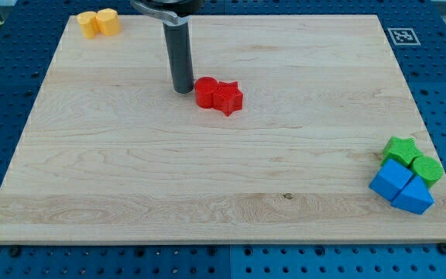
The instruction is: Push red star into blue cube
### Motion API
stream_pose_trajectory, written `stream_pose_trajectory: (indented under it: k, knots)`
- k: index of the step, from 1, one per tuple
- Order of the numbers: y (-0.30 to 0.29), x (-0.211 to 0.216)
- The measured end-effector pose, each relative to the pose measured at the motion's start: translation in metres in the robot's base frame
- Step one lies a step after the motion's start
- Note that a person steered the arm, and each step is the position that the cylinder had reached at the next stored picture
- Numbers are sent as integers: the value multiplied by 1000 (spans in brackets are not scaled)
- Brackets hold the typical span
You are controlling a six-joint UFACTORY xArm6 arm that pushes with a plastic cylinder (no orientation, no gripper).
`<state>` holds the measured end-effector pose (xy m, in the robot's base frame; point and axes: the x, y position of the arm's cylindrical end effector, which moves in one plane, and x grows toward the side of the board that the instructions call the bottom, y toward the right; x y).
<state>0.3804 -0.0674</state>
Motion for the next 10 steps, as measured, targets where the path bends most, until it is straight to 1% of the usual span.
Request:
stream_pose_trajectory:
  k: [1, 4, 5, 7, 9, 10]
  knots:
    - [5, 0]
    - [59, 0]
    - [59, 0]
    - [42, 1]
    - [62, 10]
    - [66, 24]
